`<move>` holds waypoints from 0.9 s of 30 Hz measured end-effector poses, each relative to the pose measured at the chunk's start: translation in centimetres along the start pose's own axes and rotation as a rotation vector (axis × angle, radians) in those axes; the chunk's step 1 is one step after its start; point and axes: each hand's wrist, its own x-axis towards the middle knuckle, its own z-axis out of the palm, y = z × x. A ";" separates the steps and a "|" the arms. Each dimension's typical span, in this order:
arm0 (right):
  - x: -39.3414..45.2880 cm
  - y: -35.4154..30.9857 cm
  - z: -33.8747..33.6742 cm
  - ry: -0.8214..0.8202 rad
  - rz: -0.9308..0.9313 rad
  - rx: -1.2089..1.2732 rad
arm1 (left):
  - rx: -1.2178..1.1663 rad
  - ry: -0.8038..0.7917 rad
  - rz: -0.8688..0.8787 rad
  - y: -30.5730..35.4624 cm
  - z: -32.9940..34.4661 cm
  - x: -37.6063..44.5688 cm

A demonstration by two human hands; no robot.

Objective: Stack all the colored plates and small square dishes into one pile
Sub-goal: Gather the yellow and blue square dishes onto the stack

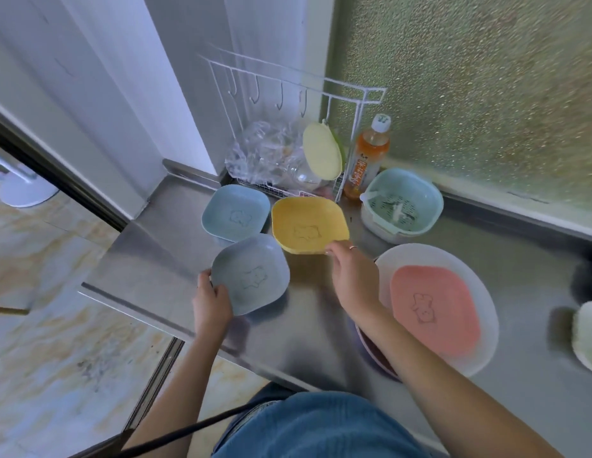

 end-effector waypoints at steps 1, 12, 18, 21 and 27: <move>-0.7 0.5 -0.8 0.040 0.011 0.012 | -0.025 -0.001 0.028 0.7 0.5 -0.4; -12.7 10.6 -9.4 0.306 0.319 0.091 | -0.186 -0.224 0.226 9.9 7.1 -4.9; -16.6 13.0 -9.5 0.278 0.280 -0.085 | -0.254 -0.354 0.297 13.2 10.7 -8.7; -16.7 13.3 -9.1 0.261 0.255 -0.041 | -0.220 -0.389 0.368 13.9 12.0 -10.3; -17.0 14.0 -8.7 0.176 0.283 0.022 | -0.136 -0.437 0.455 13.6 12.8 -11.8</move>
